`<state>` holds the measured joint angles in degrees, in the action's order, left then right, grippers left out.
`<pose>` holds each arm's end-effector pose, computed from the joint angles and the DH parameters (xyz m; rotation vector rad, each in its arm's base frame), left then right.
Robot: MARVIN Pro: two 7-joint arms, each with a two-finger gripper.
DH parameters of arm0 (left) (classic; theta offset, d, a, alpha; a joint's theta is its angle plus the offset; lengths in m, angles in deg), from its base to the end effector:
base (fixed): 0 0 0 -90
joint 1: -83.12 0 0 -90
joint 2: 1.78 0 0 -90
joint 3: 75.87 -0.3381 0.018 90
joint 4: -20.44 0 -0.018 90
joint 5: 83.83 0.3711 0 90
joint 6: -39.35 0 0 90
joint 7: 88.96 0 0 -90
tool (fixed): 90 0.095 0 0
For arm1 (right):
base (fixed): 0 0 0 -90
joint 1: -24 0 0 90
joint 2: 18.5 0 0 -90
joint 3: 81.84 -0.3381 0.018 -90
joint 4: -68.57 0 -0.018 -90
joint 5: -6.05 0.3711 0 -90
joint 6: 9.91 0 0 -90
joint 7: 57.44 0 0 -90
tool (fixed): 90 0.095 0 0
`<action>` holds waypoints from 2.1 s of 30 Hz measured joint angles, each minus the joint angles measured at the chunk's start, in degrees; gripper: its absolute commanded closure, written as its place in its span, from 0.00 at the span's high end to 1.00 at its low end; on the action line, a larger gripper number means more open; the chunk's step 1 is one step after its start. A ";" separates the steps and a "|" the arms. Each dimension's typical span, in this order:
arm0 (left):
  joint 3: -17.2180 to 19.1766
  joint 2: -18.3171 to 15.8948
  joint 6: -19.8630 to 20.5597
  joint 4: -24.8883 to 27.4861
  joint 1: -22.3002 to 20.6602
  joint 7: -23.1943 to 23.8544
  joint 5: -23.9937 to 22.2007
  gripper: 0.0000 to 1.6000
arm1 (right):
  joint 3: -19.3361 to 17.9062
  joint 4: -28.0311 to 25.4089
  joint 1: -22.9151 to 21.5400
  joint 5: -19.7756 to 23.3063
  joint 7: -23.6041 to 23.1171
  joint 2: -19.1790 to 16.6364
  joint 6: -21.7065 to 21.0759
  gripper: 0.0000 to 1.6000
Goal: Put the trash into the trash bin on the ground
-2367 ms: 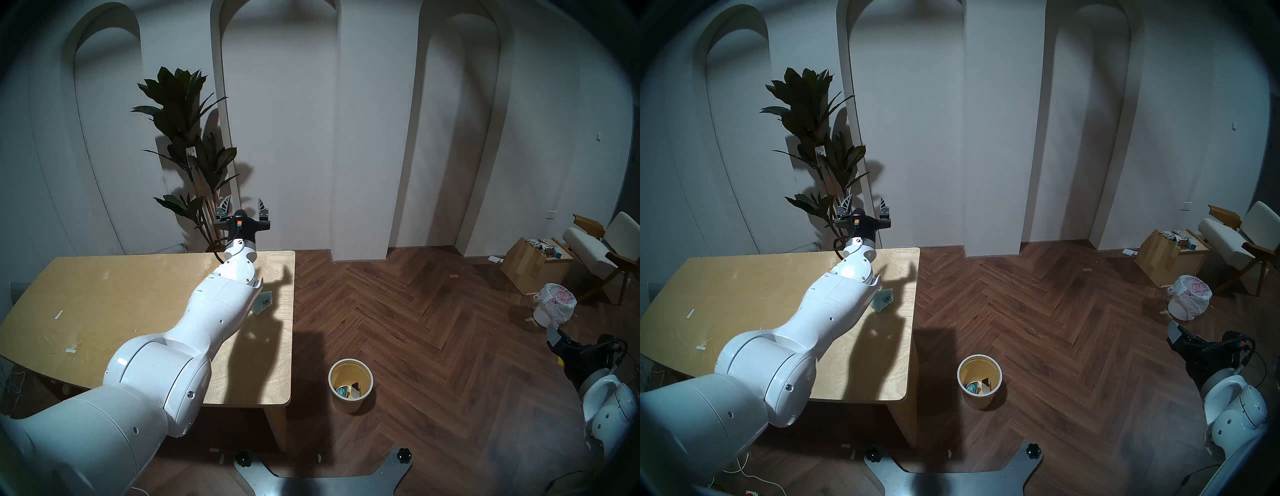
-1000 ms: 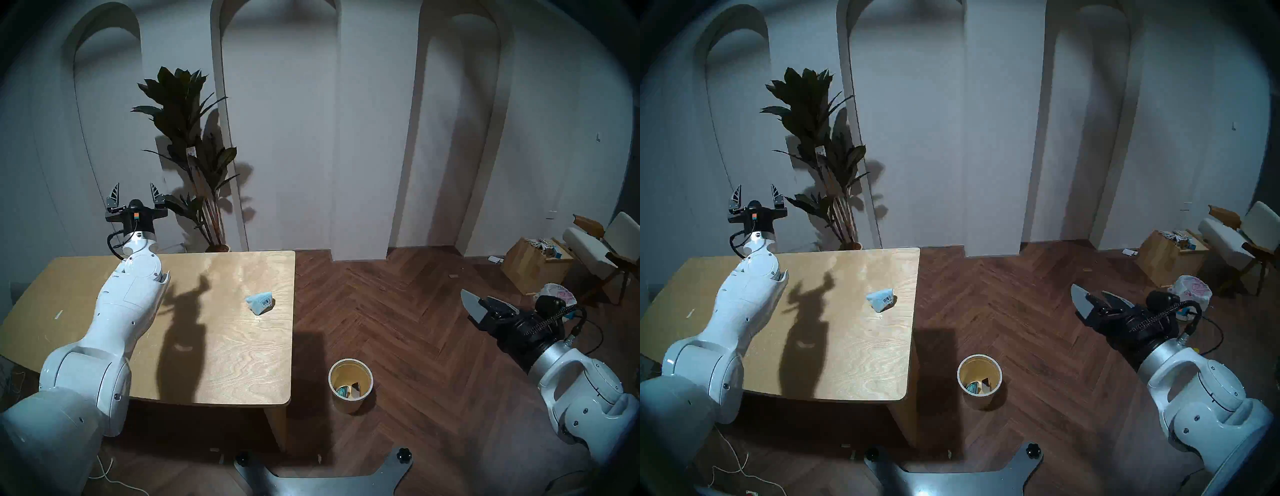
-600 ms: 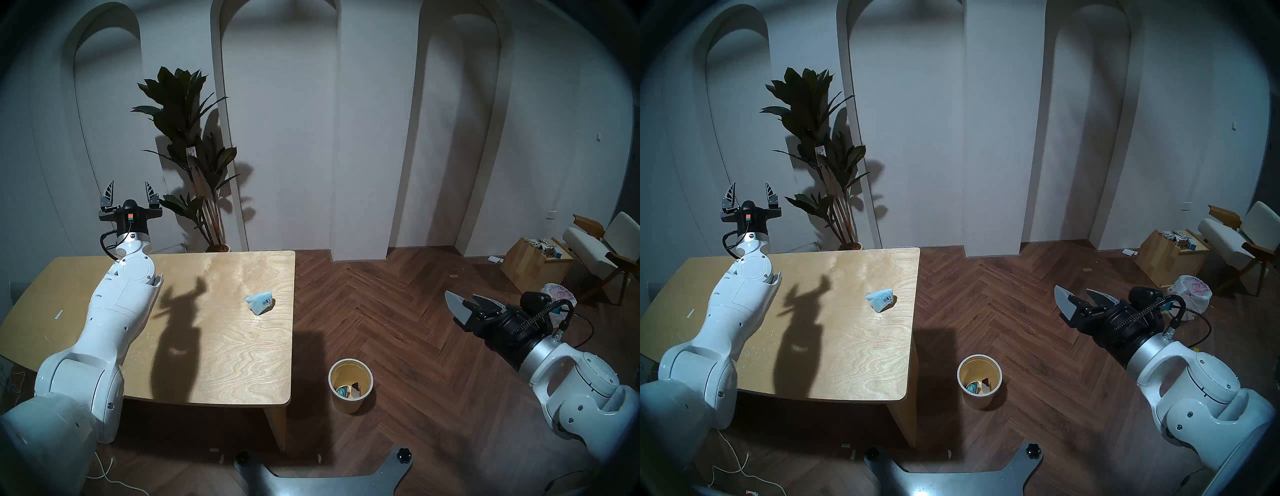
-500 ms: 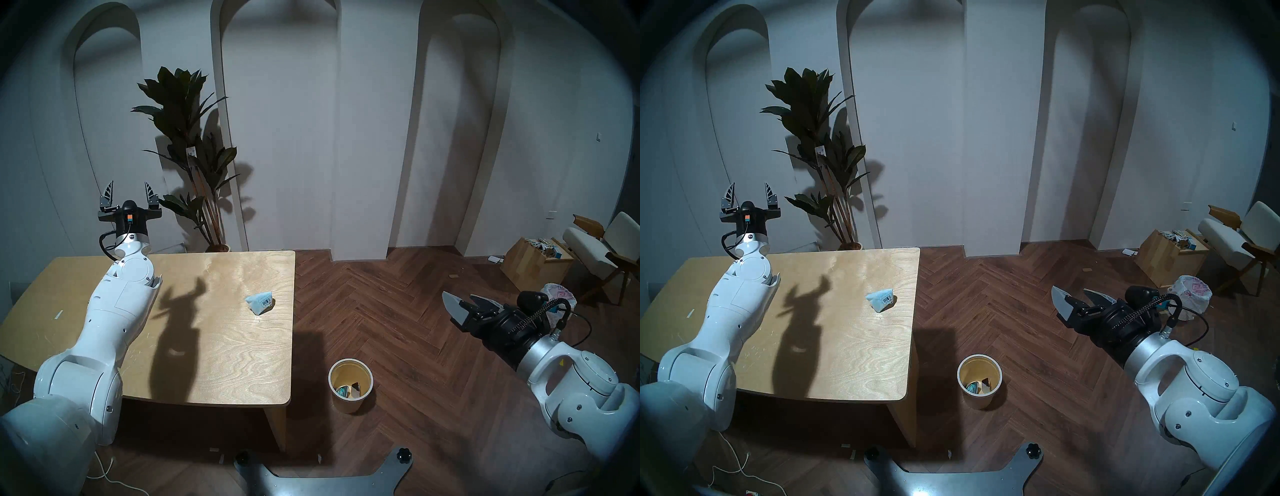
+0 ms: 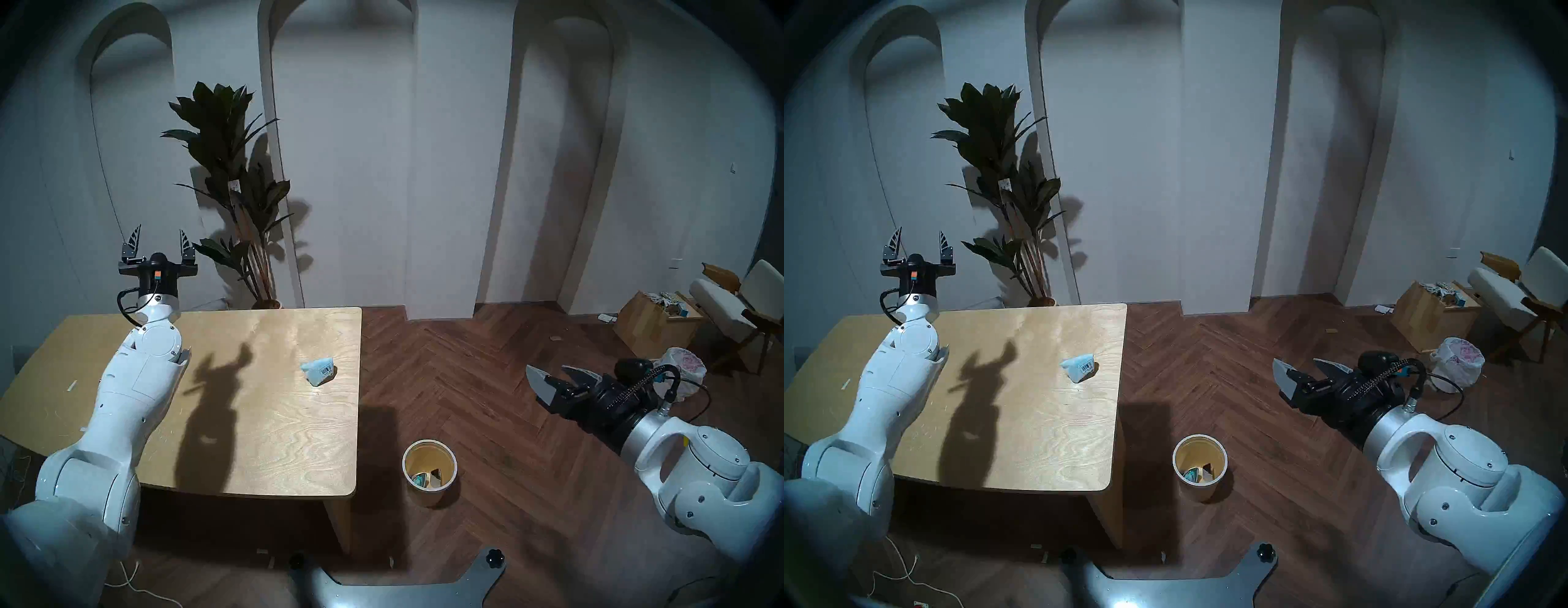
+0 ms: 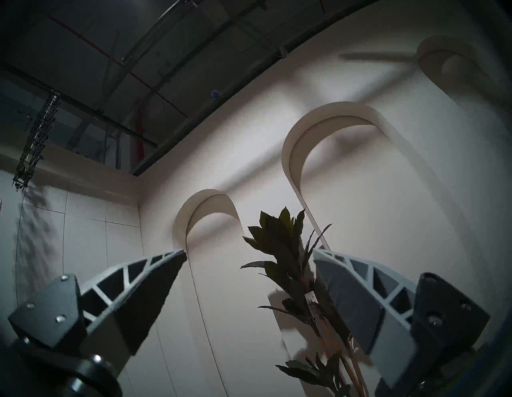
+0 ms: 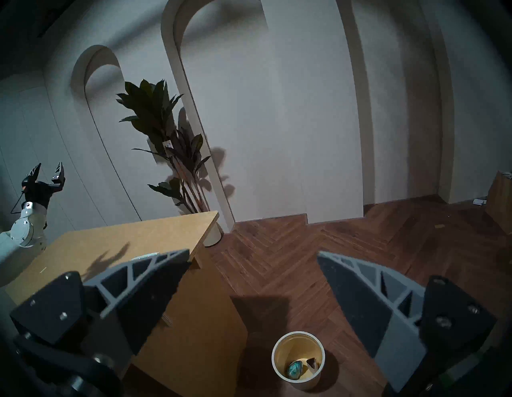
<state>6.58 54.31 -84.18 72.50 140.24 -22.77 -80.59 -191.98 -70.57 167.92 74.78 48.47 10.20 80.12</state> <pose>0.5951 0.3137 -0.2043 -1.1506 0.1045 -2.1517 0.2791 -0.0766 -0.2020 -2.2298 -0.0752 -1.6675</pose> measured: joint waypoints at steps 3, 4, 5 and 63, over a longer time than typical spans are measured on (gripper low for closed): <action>0.21 -0.49 0.35 1.07 0.82 0.44 0.14 1.00 | 0.81 -0.03 -0.71 -0.18 0.56 -0.69 -0.47 1.00; 0.26 -0.64 0.47 1.39 1.07 0.59 0.18 1.00 | 1.06 -0.04 -0.94 -0.24 0.73 -0.90 -0.62 1.00; 0.35 -0.86 0.65 1.86 1.44 0.79 0.24 1.00 | 1.41 -0.04 -1.29 -0.32 0.97 -1.21 -0.82 1.00; 5.42 -7.54 12.40 24.12 17.10 9.34 -3.73 1.00 | 17.06 0.18 -15.78 -0.63 9.07 -9.26 -3.83 1.00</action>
<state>12.00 46.78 -71.78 96.62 157.33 -13.43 -84.32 -174.91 -70.39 152.14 74.15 57.54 0.94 76.29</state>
